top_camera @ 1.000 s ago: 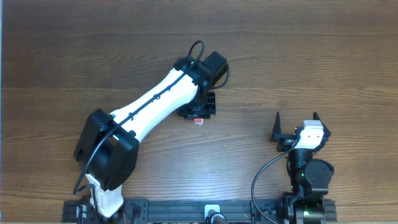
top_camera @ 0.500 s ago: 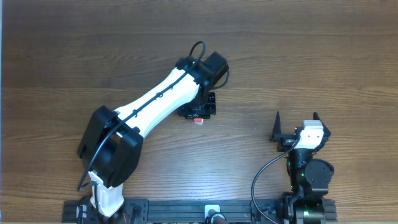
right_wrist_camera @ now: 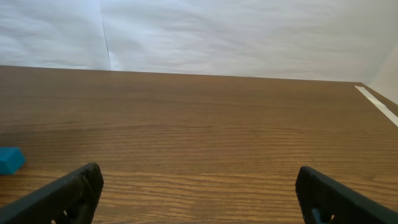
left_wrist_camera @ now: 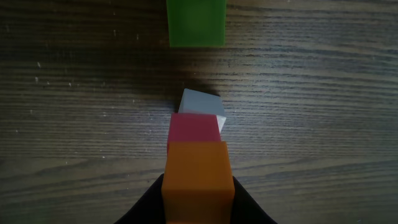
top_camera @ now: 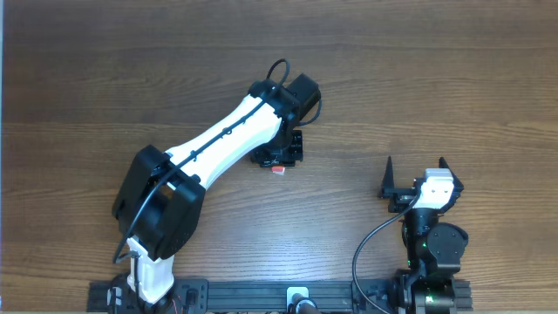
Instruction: Stack Cubes
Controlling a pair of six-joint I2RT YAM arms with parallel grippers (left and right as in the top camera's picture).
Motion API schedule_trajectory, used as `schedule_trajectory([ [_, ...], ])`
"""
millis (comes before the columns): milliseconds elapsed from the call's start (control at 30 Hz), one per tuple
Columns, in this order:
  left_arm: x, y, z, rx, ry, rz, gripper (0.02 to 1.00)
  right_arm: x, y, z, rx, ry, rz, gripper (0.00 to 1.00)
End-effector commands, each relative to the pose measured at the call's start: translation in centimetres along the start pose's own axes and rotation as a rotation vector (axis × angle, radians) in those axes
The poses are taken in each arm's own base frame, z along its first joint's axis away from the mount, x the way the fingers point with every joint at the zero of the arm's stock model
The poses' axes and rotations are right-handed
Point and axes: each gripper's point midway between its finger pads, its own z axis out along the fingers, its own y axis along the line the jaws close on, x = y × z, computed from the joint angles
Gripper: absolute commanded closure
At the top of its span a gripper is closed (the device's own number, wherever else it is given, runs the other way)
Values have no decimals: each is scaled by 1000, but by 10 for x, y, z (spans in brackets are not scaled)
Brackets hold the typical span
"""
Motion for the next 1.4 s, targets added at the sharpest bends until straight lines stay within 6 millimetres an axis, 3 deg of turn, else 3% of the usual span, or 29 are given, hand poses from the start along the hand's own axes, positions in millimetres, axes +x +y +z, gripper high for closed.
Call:
schedule_trajectory([
  [33,-2,0,2,1,8,13,978,1,-2,0,12,-1,4,7],
  [1400,-2,4,3,-19,3,13,952,1,-2,0,12,-1,4,9],
])
